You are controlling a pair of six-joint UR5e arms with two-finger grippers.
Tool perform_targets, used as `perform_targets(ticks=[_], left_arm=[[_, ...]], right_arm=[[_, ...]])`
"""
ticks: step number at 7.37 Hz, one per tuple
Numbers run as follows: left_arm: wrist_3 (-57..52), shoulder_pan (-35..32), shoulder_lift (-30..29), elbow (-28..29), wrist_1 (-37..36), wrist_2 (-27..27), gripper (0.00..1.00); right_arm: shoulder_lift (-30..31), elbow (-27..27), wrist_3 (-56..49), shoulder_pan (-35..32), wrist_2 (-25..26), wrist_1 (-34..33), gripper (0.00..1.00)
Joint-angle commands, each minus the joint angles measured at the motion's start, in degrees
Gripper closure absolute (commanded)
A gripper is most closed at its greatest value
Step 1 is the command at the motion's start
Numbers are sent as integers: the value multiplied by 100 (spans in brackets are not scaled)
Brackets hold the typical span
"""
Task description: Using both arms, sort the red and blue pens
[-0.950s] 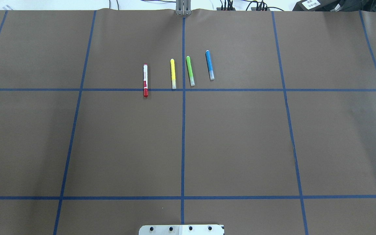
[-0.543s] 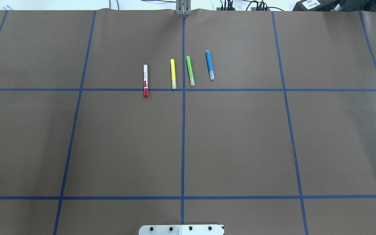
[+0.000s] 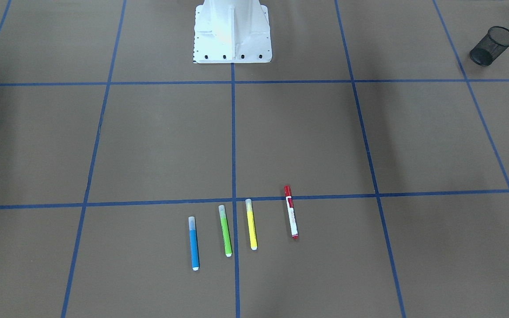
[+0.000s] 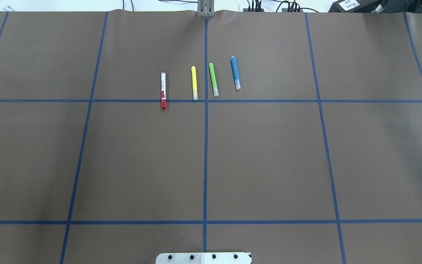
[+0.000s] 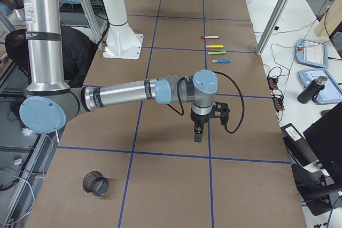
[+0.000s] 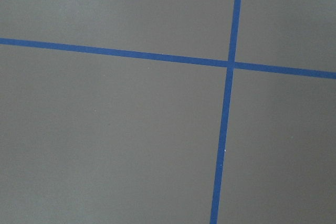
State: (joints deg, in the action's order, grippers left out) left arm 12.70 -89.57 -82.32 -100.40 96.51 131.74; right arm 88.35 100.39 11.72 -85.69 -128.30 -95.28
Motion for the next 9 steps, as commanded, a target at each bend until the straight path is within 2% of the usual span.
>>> perform_targets(ticks=[1,2,4,5,6,7,9], left_arm=[[74,288,-571,55,-140,368,0],[153,743,-1053,82,-341,317,0],[1176,1561,-1941,213,-413,299,0],[1887,2157,-2563,414,-614,-57,0],[2451,2711,-3170,634,-903,-392,0],[2840,3056,-3707,1071,-888,-343,0],[3797,3699,-4316,1347,-809,-395,0]], right_arm=[[-54,-20,6,105,-185,79,0],[-220,15,76,401,-186,88,0],[-694,-11,1090,955,-187,88,0],[-949,-29,1322,1167,-187,88,0],[-1090,-46,1324,1308,-187,88,0],[-1257,-55,1316,1466,-169,88,0],[-1635,-256,1368,1695,-169,88,0]])
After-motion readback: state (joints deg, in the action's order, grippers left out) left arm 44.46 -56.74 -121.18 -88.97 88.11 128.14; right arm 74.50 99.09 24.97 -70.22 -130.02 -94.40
